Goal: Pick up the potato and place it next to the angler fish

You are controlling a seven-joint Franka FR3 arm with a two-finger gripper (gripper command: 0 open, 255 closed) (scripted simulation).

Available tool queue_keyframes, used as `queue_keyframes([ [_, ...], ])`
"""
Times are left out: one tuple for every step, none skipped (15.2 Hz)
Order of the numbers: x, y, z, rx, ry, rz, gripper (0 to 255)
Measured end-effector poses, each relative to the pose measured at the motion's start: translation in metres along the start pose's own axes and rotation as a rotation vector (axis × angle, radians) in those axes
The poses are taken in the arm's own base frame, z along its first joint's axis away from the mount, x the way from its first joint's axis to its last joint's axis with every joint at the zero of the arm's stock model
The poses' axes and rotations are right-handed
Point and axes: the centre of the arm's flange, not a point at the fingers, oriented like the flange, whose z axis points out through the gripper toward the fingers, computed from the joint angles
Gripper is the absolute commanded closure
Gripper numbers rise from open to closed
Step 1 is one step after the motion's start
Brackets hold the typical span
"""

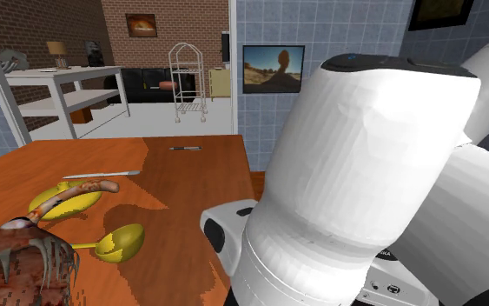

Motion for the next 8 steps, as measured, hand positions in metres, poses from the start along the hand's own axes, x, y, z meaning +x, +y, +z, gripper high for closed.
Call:
queue_keyframes([
  [0.0, 0.0, 0.0, -0.001, -0.001, 0.0, 0],
  [0.001, 0.0, 0.001, -0.001, -0.001, 0.0, 0],
  [0.002, 0.001, -0.003, -0.001, -0.001, 0.0, 0],
  [0.003, 0.001, -0.01, -0.002, 0.0, 0.0, 0],
  [0.001, 0.003, -0.023, 0.0, 0.002, 0.001, 0],
  [0.001, 0.003, -0.036, 0.0, 0.001, 0.0, 0],
  [0.001, 0.001, -0.041, -0.001, 0.0, 0.0, 0],
  [0.001, 0.001, -0.045, -0.001, 0.0, 0.0, 0],
])
